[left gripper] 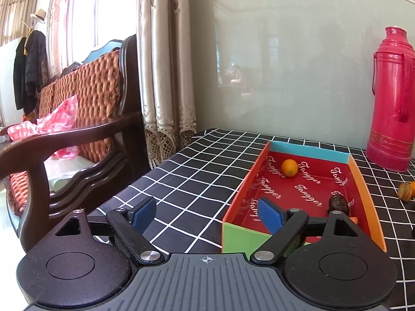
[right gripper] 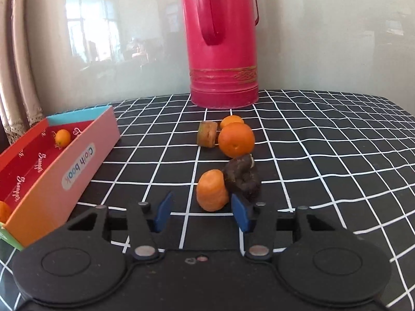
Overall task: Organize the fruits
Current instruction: 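Move the right gripper to the pile and grasp an orange cube piece, then carry the orange cube piece into the red box and open the right gripper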
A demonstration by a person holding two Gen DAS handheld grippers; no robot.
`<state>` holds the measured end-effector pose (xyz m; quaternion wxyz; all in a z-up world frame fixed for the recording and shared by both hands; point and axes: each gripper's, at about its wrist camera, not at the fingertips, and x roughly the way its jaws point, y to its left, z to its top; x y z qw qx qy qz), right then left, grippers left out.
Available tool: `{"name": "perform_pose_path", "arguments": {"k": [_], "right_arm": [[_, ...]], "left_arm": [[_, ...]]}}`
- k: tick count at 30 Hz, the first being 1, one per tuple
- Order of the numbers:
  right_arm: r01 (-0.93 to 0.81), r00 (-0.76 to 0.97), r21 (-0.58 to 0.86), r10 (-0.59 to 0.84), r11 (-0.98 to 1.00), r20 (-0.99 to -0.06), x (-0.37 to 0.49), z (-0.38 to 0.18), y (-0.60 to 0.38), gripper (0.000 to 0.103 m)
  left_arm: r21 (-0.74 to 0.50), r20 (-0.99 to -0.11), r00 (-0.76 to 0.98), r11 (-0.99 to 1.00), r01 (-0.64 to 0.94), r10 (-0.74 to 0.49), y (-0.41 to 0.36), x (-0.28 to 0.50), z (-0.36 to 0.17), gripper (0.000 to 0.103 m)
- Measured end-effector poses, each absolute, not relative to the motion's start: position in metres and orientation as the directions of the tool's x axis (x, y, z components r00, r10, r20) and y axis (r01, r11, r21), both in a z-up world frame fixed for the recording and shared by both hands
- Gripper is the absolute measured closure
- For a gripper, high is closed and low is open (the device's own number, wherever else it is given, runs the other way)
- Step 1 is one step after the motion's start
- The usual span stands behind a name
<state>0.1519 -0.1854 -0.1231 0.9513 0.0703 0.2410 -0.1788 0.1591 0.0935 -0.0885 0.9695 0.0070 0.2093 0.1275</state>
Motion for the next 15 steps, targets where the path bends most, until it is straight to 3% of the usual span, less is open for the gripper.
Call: {"name": "perform_pose_path", "arguments": {"k": [4, 9, 15], "right_arm": [[0.380, 0.812, 0.044, -0.311, 0.924, -0.493, 0.157, -0.122, -0.188, 0.063], [0.388, 0.810, 0.049, -0.316, 0.920, -0.494, 0.159, -0.122, -0.194, 0.082], [0.327, 0.850, 0.062, -0.265, 0.943, -0.455, 0.154, -0.117, -0.181, 0.082]], "left_arm": [[0.058, -0.409, 0.877, 0.966, -0.253, 0.254, 0.098, 0.159, -0.089, 0.017], [0.063, -0.410, 0.874, 0.964, -0.260, 0.262, 0.100, 0.158, -0.090, 0.016], [0.044, -0.418, 0.868, 0.961, -0.275, 0.267, 0.107, 0.157, -0.089, 0.016]]}}
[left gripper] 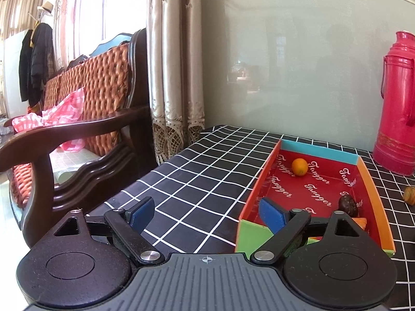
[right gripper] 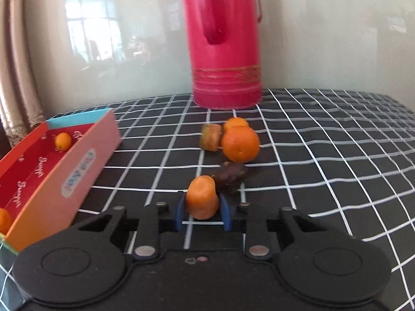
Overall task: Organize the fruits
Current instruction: 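Carry the orange cube piece into the red box and open the right gripper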
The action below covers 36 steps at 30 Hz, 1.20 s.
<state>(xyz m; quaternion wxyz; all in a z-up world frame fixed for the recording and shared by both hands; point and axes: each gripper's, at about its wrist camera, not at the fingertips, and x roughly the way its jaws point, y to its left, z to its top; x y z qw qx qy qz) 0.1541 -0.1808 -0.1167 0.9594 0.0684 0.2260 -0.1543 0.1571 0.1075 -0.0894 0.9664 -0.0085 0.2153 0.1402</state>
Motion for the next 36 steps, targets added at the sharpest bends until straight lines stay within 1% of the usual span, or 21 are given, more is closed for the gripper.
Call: {"name": "perform_pose_path", "arguments": {"k": [3, 9, 14, 19, 23, 25, 26, 28, 29, 30, 32, 34, 35, 36], "right_arm": [[0.250, 0.895, 0.103, -0.189, 0.963, -0.404, 0.149, -0.109, -0.170, 0.082], [0.047, 0.952, 0.099, -0.015, 0.994, -0.304, 0.144, -0.092, -0.129, 0.082], [-0.089, 0.945, 0.043, 0.098, 0.995, -0.313, 0.156, -0.087, -0.090, 0.082], [-0.166, 0.923, -0.012, 0.151, 0.986, -0.355, 0.164, -0.092, -0.059, 0.082], [-0.177, 0.919, -0.048, 0.147, 0.983, -0.365, 0.161, -0.095, -0.050, 0.075], [-0.174, 0.921, -0.046, 0.147, 0.984, -0.361, 0.158, -0.093, -0.051, 0.074], [-0.167, 0.924, -0.044, 0.141, 0.985, -0.356, 0.157, -0.092, -0.053, 0.071], [-0.146, 0.930, -0.033, 0.126, 0.989, -0.345, 0.157, -0.091, -0.057, 0.058], [-0.130, 0.935, -0.024, 0.115, 0.991, -0.336, 0.155, -0.089, -0.060, 0.040], [-0.109, 0.941, -0.018, 0.098, 0.994, -0.323, 0.154, -0.088, -0.063, 0.028], [-0.069, 0.951, -0.020, 0.060, 0.997, -0.303, 0.151, -0.084, -0.068, 0.025], [-0.020, 0.954, -0.027, 0.011, 0.999, -0.299, 0.149, -0.082, -0.073, 0.017], [0.011, 0.954, -0.030, -0.019, 0.999, -0.299, 0.148, -0.082, -0.077, 0.010], [0.037, 0.953, -0.033, -0.045, 0.999, -0.300, 0.148, -0.082, -0.080, 0.007]], "left_arm": [[0.037, -0.419, 0.865, 0.957, -0.289, 0.277, 0.113, 0.155, -0.089, 0.015], [0.023, -0.423, 0.854, 0.945, -0.325, 0.304, 0.129, 0.150, -0.089, 0.015], [0.016, -0.424, 0.844, 0.934, -0.356, 0.328, 0.144, 0.145, -0.090, 0.015], [0.009, -0.426, 0.835, 0.925, -0.381, 0.348, 0.157, 0.142, -0.091, 0.014], [0.002, -0.430, 0.831, 0.920, -0.391, 0.354, 0.162, 0.141, -0.091, 0.014], [0.002, -0.433, 0.829, 0.920, -0.393, 0.355, 0.162, 0.142, -0.091, 0.014], [0.001, -0.434, 0.828, 0.919, -0.393, 0.355, 0.162, 0.143, -0.092, 0.014], [-0.003, -0.436, 0.828, 0.919, -0.394, 0.353, 0.162, 0.143, -0.092, 0.014], [-0.004, -0.437, 0.828, 0.919, -0.393, 0.352, 0.162, 0.144, -0.092, 0.014], [-0.004, -0.438, 0.828, 0.920, -0.392, 0.351, 0.160, 0.144, -0.092, 0.014], [0.000, -0.437, 0.829, 0.922, -0.387, 0.349, 0.157, 0.144, -0.092, 0.014], [0.005, -0.435, 0.832, 0.925, -0.381, 0.345, 0.154, 0.144, -0.092, 0.014], [0.009, -0.434, 0.832, 0.926, -0.378, 0.344, 0.152, 0.144, -0.091, 0.014], [0.012, -0.434, 0.833, 0.927, -0.376, 0.344, 0.150, 0.145, -0.091, 0.014]]}}
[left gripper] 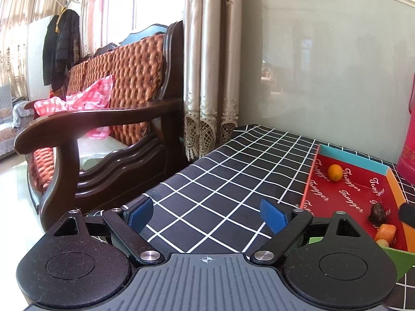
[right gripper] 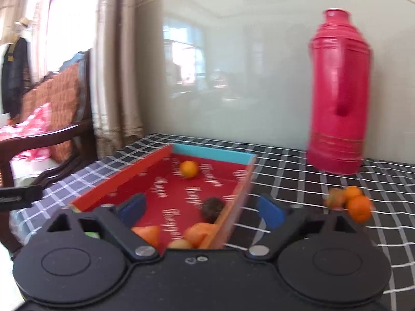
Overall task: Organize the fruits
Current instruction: 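Move the left gripper to the pile and grasp a dark brown fruit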
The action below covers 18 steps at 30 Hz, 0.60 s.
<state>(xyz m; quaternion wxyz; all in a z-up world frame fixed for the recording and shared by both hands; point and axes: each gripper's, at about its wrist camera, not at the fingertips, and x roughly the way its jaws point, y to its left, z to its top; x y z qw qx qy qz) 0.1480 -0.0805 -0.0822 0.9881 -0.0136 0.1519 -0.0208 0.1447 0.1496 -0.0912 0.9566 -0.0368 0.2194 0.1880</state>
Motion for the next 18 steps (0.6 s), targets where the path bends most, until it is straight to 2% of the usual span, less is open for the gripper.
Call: {"name": "perform_pose_path", "arguments": {"k": [9, 18], "right_arm": [[0.275, 0.887, -0.052, -0.274, 0.960, -0.373, 0.144, -0.087, -0.127, 0.006], [0.456, 0.812, -0.063, -0.444, 0.888, -0.380, 0.117, -0.090, -0.186, 0.006]], "left_arm": [[0.027, -0.423, 0.857, 0.949, -0.314, 0.295, 0.114, 0.148, -0.087, 0.014], [0.076, -0.365, 0.921, 0.990, -0.118, 0.138, 0.037, 0.150, -0.082, 0.013]]}}
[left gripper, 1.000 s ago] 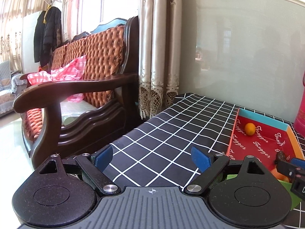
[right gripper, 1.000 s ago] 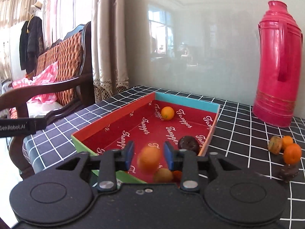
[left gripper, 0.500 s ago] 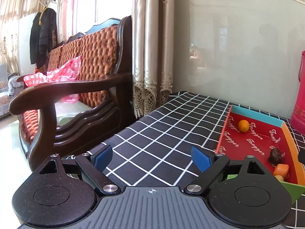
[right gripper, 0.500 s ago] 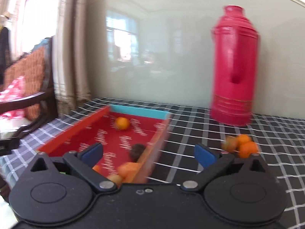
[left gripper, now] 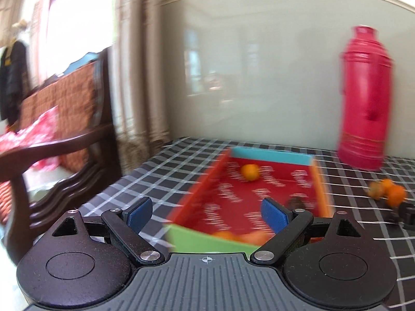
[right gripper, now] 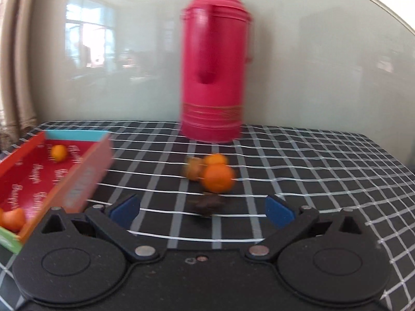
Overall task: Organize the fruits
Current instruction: 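Move the left gripper to the pile and grasp a dark brown fruit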
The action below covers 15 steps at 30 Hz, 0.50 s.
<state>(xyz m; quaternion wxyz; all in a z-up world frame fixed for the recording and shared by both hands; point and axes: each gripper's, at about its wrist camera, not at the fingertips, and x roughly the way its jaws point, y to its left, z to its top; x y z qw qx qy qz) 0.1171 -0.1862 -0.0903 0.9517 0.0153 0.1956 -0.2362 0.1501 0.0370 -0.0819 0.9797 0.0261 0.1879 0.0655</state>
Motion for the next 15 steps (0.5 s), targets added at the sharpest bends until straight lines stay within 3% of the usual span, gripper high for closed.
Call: {"name": "perform_pose_path", "arguments": {"k": [15], "right_arm": [[0.725, 0.646, -0.048, -0.703, 0.687, -0.297, 0.058, -0.092, -0.268, 0.006]], "left_arm": [[0.152, -0.385, 0.907, 0.957, 0.246, -0.172, -0.097, 0.158, -0.100, 0.012]]}}
